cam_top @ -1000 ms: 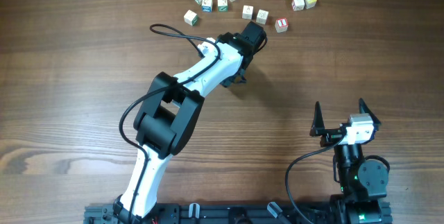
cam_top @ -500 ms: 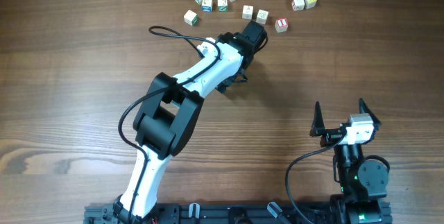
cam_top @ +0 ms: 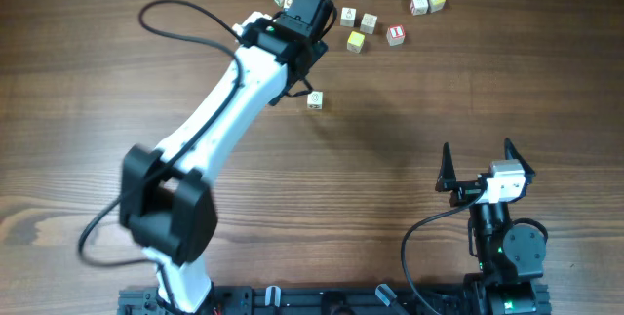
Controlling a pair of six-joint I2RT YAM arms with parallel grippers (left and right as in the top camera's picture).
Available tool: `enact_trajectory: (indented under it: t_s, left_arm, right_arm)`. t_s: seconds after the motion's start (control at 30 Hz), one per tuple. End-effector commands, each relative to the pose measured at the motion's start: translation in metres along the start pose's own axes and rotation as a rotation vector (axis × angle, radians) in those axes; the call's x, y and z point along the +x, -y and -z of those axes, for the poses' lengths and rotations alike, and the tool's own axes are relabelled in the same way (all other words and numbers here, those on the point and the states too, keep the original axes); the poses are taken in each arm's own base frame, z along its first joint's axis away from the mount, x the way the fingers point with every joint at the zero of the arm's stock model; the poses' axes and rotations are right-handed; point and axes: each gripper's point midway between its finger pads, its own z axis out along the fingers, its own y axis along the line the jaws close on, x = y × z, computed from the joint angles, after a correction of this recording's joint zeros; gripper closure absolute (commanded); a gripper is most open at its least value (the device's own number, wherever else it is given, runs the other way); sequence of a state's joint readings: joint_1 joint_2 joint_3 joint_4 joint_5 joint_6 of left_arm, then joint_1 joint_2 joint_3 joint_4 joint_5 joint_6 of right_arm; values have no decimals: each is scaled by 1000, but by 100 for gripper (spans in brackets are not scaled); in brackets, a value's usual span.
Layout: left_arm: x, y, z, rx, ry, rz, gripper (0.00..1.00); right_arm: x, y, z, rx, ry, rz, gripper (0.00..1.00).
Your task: Form a tower
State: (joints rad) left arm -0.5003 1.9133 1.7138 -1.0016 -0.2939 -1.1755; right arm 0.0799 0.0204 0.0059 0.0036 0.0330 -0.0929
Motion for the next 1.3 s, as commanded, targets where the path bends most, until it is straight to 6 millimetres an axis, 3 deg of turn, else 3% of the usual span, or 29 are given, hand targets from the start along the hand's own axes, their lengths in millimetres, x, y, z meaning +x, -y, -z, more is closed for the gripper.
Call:
enact_trajectory:
  t_s: [0.0,0.23,0.3,0.5,0.67,0.77,0.9,1.07,1.27]
  left_arm:
    - [-32,-27,54,-31,129,-88,0]
    - [-51,-112,127,-227,211,-157,0]
    - [-56,-127,145,-236,237,-158,0]
    - [-62,-157,197,-132,282,-107,0]
    - [-60,-211,236,32,368,-16,0]
    - [-53,-230,239,146,411,-24,0]
    - [-30,-223,233,320,400,-231,0]
    - [-17,-233,205,246,351,-272,0]
    - [-10,-248,197,182,313,-303,0]
  right_arm:
    - [-2,-3,0,-18,8,12,0]
    - [-2,-3,0,-17,8,11,1]
    - [-2,-3,0,-17,8,11,0]
    - [-1,-3,0,-17,7,11,1]
    - [-1,-3,0,-18,7,11,0]
    - [-2,-3,0,-17,8,11,0]
    - [-2,-3,0,-18,8,11,0]
    - [-2,-3,0,-17,8,12,0]
    - [-1,-3,0,-18,7,12,0]
